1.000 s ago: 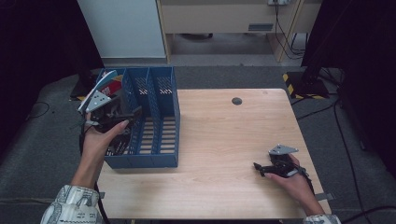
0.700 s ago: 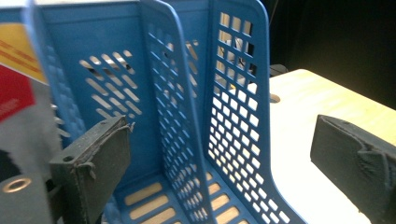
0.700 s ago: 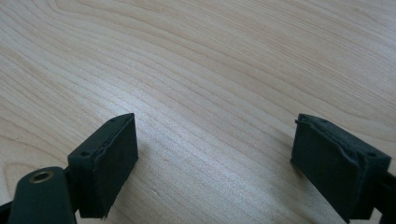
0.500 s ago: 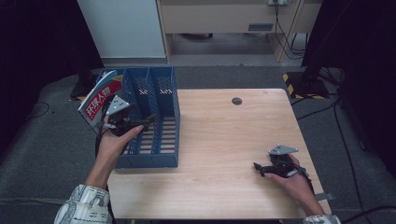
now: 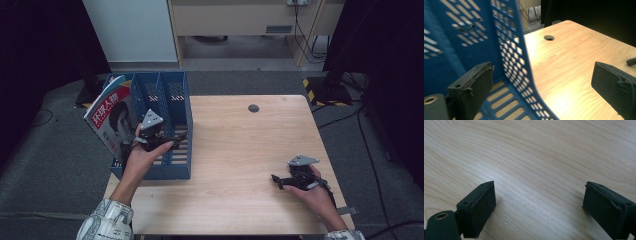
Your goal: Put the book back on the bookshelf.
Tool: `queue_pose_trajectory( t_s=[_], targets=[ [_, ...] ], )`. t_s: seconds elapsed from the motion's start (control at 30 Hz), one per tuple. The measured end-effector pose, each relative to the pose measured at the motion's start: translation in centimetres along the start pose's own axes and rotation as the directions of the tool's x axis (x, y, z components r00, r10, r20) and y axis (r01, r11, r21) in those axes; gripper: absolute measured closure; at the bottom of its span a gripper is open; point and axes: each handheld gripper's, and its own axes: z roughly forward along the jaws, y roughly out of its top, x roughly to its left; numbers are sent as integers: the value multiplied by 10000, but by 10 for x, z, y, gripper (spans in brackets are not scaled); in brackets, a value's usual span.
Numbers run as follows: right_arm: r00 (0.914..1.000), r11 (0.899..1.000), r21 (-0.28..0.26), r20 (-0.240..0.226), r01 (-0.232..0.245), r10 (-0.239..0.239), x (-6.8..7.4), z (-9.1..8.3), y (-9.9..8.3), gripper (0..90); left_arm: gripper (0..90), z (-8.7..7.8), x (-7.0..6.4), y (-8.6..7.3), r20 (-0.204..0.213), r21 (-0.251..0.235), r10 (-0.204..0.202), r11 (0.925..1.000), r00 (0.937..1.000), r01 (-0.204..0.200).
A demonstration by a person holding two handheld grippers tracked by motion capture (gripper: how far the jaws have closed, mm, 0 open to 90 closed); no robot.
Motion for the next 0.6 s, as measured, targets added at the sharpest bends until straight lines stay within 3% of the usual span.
queue_pose_trajectory(
  t_s=[0.13, 0.6],
  targets=[
    [10000, 9999, 144, 70, -57, 56, 0, 1, 0, 55, 33, 10, -13, -3, 224, 132, 92, 9999, 9997, -95],
    [9997, 9998, 148, 211, -126, 123, -5, 0, -1, 44, 32, 44, -60, 2, 1044, 562, 474, 9970, 9934, -535]
  ],
)
